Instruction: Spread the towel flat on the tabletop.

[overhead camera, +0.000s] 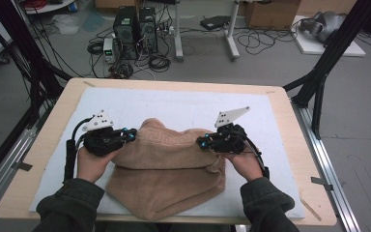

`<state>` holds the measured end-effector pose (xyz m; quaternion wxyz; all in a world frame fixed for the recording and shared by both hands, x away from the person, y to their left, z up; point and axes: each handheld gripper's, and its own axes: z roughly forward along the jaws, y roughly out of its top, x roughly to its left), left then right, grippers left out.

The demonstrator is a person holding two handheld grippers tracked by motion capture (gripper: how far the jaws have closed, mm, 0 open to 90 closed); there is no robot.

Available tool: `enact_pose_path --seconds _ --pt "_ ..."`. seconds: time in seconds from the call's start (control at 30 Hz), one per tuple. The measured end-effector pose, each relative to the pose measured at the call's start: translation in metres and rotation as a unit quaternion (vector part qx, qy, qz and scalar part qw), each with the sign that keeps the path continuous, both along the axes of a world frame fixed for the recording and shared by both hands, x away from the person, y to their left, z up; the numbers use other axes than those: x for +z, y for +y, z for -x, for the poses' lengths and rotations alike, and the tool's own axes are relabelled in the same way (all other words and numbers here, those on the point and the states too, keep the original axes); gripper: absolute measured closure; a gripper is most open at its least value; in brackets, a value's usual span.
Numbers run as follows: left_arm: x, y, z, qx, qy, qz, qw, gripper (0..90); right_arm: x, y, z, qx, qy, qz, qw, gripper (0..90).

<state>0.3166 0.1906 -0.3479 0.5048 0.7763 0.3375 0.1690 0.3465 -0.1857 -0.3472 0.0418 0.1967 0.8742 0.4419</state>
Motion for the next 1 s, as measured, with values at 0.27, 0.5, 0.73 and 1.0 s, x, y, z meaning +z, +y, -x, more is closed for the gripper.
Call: enact_pose_path --seconds 0.27,0.5,0.73,1.0 --pt "0.021 -0.015 -0.056 0.052 -0.034 -0.033 0.9975 87.8 0.014 -0.003 -0.033 -0.016 0.004 0.004 0.9999 86.4" --pt "0.055 -0.024 -0.126 0.098 -0.027 0.007 0.9948 64.1 0.055 -0.014 -0.116 -0.163 -0.025 -0.023 0.9861 67.1" --pt "-0.002 -0.007 -0.092 0.055 0.024 -0.007 0.9982 60.8 0.011 -0.02 -0.083 -0.1 -0.011 0.01 0.9949 60.8" --pt "-0.043 0.006 -0.031 0.013 0.039 -0.012 0.9991 53.6 -0.017 -0.016 -0.024 -0.044 -0.001 0.018 0.9989 55.3"
